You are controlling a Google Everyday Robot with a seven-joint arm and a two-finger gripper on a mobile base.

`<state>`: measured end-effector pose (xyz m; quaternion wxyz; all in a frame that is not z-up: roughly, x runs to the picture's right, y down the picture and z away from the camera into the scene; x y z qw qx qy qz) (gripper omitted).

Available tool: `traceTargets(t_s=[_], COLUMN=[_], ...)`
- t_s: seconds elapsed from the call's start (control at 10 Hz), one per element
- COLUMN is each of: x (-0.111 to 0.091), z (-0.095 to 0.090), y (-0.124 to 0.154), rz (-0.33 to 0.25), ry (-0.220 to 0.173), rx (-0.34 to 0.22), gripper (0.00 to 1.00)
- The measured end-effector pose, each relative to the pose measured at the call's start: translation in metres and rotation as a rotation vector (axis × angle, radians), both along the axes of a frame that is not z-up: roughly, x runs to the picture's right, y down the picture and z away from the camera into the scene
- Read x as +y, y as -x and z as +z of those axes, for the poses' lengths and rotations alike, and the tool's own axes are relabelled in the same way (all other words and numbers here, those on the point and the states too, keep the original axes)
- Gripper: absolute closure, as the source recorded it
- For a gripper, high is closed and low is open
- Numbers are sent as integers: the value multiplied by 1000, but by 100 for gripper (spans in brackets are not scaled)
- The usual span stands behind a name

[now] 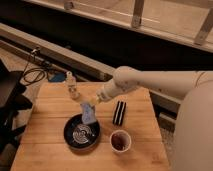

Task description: Place the white sponge in the ceramic bowl

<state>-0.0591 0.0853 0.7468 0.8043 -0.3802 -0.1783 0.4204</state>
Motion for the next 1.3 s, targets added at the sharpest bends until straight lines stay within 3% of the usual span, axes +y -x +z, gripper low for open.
traceTargets(t_s=[0.1,0.2,0.4,0.6,0.8,1.0,1.1,1.3], x=[22,32,32,21,26,23,22,22], z=[-7,-13,-18,-17,-19,-19,-19,-20], y=[0,5,6,12,8,8,10,10], rz=[-52,-95,-99,-113,-132,-131,-137,-162], ry=[91,107,84,75,74,63,61,44], rx=[41,58,47,33,34,29,24,11], gripper=[100,100,91,69,48,33,28,28])
